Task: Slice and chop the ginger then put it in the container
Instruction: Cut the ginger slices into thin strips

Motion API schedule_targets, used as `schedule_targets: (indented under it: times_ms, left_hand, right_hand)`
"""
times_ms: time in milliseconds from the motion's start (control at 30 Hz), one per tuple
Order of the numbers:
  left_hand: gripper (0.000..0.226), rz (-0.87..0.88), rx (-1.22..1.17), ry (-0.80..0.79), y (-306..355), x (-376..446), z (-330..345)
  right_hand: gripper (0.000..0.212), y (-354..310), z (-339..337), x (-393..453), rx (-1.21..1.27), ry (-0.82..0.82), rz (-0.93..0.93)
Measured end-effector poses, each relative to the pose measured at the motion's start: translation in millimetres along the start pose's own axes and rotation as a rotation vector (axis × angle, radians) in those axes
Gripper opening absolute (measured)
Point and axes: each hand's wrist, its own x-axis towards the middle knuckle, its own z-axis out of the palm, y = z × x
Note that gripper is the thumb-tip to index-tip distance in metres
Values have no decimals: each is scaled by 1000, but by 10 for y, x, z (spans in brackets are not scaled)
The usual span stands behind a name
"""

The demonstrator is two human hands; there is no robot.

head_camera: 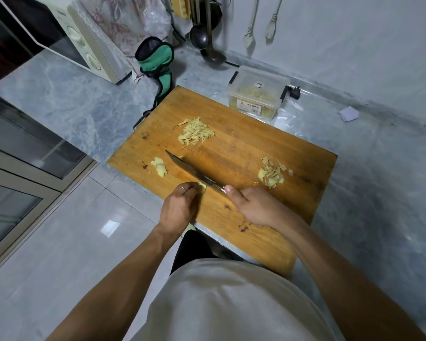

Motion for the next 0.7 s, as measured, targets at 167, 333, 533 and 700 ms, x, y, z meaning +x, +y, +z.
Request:
schedule_targets:
  times_ms: [167,333,533,700]
  left_hand:
    - [15,-112,-168,148,27,25,24]
    - [14,-220,-222,166,45,88,99]
    - [14,-113,-112,168,80,-49,74]
    - [23,28,-17,49,-14,-151,69]
  right_hand:
    - [67,-7,-4,-23,-6,-7,-5]
    - [69,-13,-1,-31,-29,-38,6]
    - [63,-8,-29,-63,33,-56,33]
    - [70,-6,-17,-58,1,-47,21]
